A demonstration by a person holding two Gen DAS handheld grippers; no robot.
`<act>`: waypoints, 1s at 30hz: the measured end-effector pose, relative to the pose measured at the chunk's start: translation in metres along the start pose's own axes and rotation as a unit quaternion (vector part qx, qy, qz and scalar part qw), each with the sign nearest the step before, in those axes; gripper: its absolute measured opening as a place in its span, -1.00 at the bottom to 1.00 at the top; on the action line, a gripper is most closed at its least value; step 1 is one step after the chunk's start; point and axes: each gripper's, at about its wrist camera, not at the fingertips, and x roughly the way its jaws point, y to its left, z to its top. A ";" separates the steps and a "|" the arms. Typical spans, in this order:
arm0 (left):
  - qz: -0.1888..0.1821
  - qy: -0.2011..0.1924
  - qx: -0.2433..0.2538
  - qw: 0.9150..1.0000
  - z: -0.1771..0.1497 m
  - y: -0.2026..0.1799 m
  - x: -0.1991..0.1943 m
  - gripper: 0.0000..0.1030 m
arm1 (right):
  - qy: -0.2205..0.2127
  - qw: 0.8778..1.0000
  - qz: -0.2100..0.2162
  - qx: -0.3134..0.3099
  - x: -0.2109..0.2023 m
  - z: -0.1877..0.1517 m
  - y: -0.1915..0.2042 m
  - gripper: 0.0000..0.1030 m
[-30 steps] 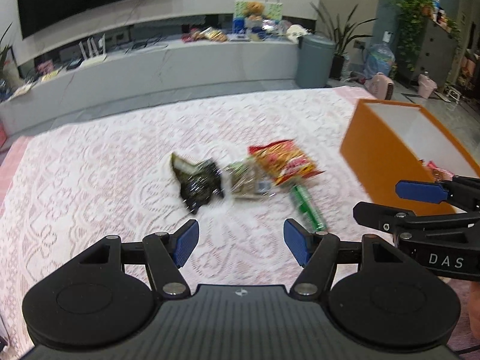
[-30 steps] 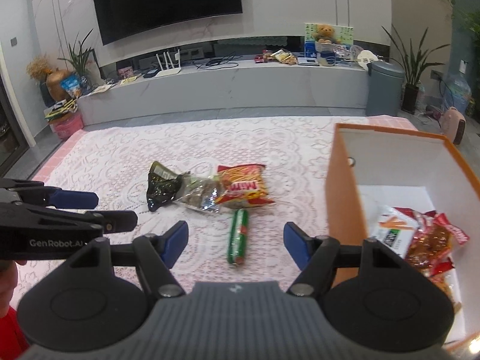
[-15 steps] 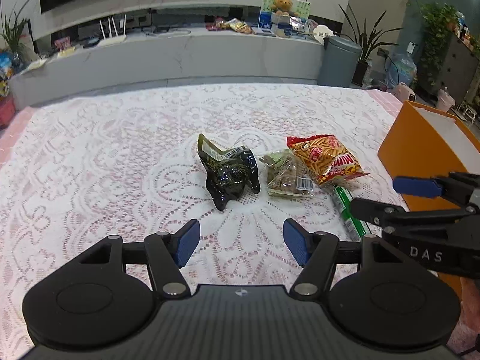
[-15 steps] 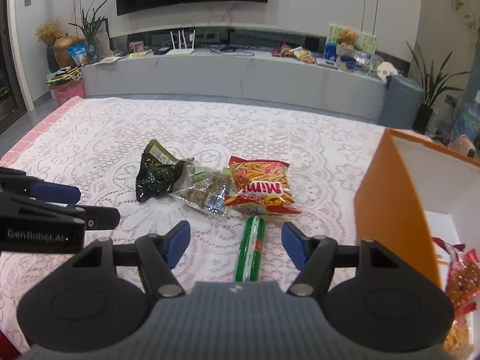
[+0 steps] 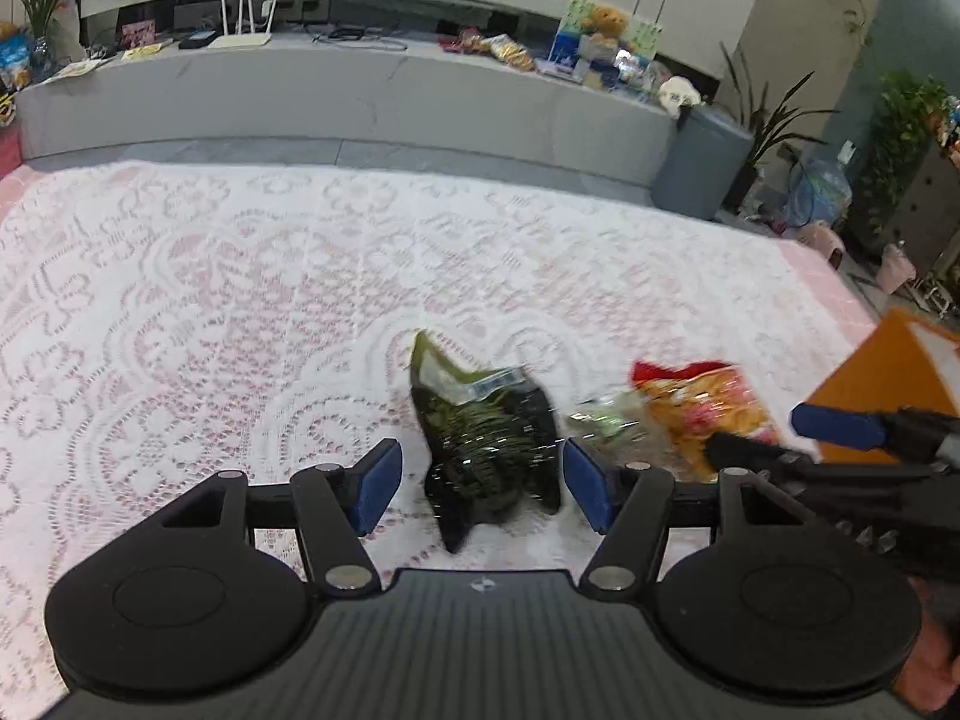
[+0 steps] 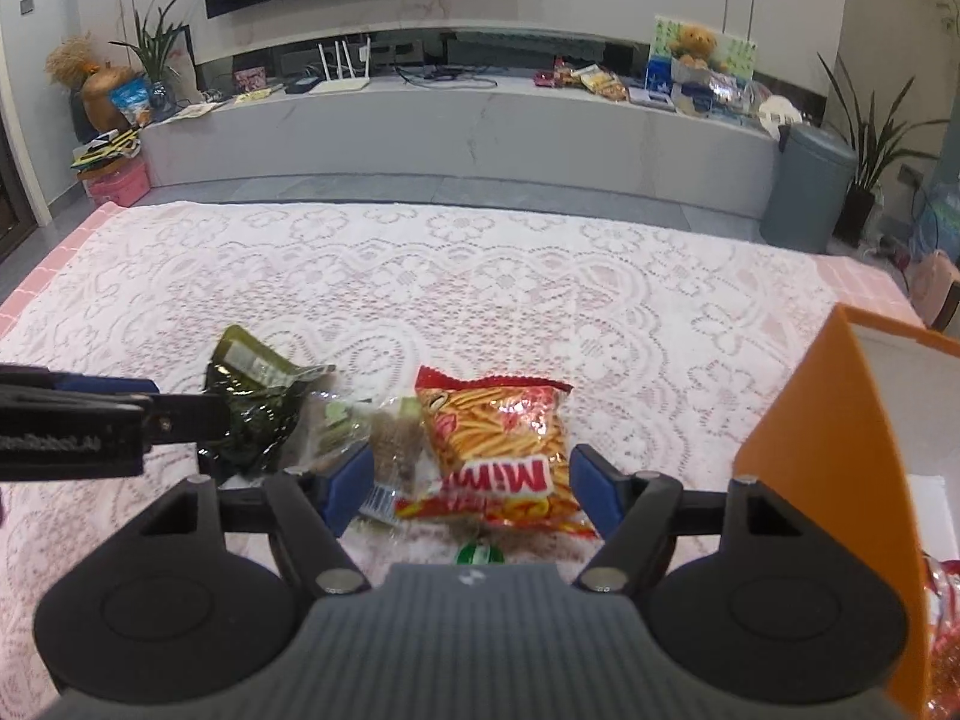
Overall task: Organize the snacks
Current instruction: 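Grasp the dark green seaweed bag with the left tool while the right tool grasps the MIMI bag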
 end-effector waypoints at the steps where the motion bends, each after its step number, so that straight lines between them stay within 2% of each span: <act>1: 0.002 -0.001 -0.001 1.000 -0.002 0.001 0.004 0.41 | 0.005 1.000 0.001 0.004 0.004 0.001 -0.001 0.37; 12: -0.026 0.006 -0.024 0.999 -0.007 0.012 0.018 0.40 | 0.023 0.999 0.002 0.041 0.027 0.008 -0.015 0.38; 24: -0.017 -0.004 0.022 1.000 -0.013 -0.004 0.021 0.46 | 0.040 0.998 -0.025 0.040 0.039 0.005 -0.016 0.42; 25: -0.016 -0.005 0.024 1.000 -0.014 -0.005 0.021 0.45 | 0.043 0.998 -0.028 0.041 0.039 0.005 -0.016 0.42; 27: -0.018 -0.008 0.023 1.000 -0.014 -0.005 0.020 0.28 | 0.044 0.998 -0.031 0.041 0.040 0.004 -0.017 0.35; 30: -0.025 -0.009 0.018 0.999 -0.013 -0.003 0.018 0.22 | 0.044 0.998 -0.039 0.035 0.039 0.004 -0.016 0.24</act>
